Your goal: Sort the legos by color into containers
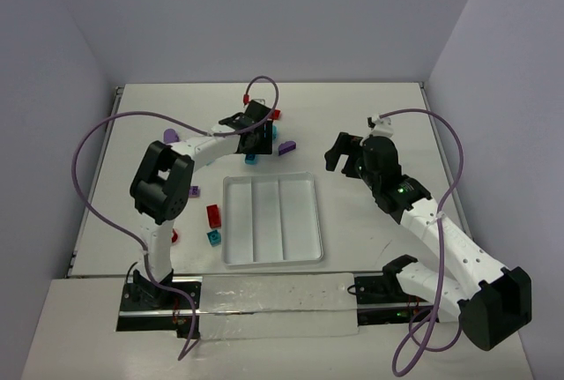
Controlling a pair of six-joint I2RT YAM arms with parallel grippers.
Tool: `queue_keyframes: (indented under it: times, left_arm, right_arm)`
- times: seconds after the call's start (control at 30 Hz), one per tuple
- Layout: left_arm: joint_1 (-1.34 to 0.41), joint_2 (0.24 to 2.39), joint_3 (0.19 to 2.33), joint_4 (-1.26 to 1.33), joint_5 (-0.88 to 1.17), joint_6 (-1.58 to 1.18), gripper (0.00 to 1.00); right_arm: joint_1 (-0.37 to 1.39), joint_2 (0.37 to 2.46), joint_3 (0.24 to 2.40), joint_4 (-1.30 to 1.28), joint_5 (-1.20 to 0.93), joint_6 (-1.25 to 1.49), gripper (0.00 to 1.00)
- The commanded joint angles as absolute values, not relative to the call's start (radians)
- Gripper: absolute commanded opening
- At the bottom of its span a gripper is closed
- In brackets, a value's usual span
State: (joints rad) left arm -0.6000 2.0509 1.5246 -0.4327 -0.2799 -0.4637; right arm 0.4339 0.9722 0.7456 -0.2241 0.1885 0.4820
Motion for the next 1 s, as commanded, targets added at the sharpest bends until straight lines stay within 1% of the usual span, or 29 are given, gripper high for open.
queue_keyframes:
  times: [0.0, 0.13, 0.27, 0.4, 0.53, 0.57, 0.67, 0.73, 0.77, 0.8, 0.87, 0.97]
  left_arm:
    - [-0.607, 2.078, 1.562, -0.441, -0.362, -0.467, 0.75]
    - [-0.607, 2.091, 1.56, -0.442, -0.406, -0.475, 0.75]
    - [-0.607, 2.098, 1.555, -0.426, -0.393, -0.458, 0.75]
    - [-0.607, 2.127, 1.576, -0.432, -0.392, -0.446, 0.7]
    - [-0.607, 2.142, 1.593, -0.436, -0.391, -0.435, 0.59]
    - [-0.607, 2.144, 1.595, -0.438, -0.396, -0.436, 0.53]
    - [-0.607, 2.136, 1.597, -0.439, -0.399, -0.441, 0.31]
    - [-0.608, 2.097, 1.597, -0.454, -0.405, -0.445, 0.12]
    - [-0.609, 2.08, 1.597, -0.46, -0.408, -0.452, 0.07]
    - [-0.61, 2.06, 1.594, -0.464, -0.411, -0.453, 0.04]
    - [-0.615, 1.942, 1.56, -0.461, -0.405, -0.46, 0.0]
    - [-0.634, 1.826, 1.469, -0.446, -0.402, -0.472, 0.0]
  right_arm:
    - [0.432, 0.975, 0.753, -0.19, 0.189, 0.485, 1.0]
    - [0.431, 0.976, 0.758, -0.201, 0.189, 0.485, 1.0]
    - [0.431, 0.977, 0.749, -0.192, 0.184, 0.489, 1.0]
    - [0.431, 0.993, 0.753, -0.19, 0.176, 0.495, 1.0]
    - [0.432, 0.996, 0.759, -0.193, 0.175, 0.492, 1.0]
    - [0.431, 0.994, 0.76, -0.193, 0.178, 0.491, 1.0]
    - [0.431, 0.989, 0.761, -0.199, 0.183, 0.491, 1.0]
    - [0.431, 0.982, 0.761, -0.204, 0.187, 0.488, 1.0]
    - [0.433, 0.979, 0.759, -0.203, 0.189, 0.488, 1.0]
    - [0.433, 0.977, 0.758, -0.202, 0.19, 0.489, 1.0]
    - [0.43, 0.973, 0.757, -0.203, 0.19, 0.49, 1.0]
    - [0.431, 0.965, 0.749, -0.188, 0.18, 0.494, 1.0]
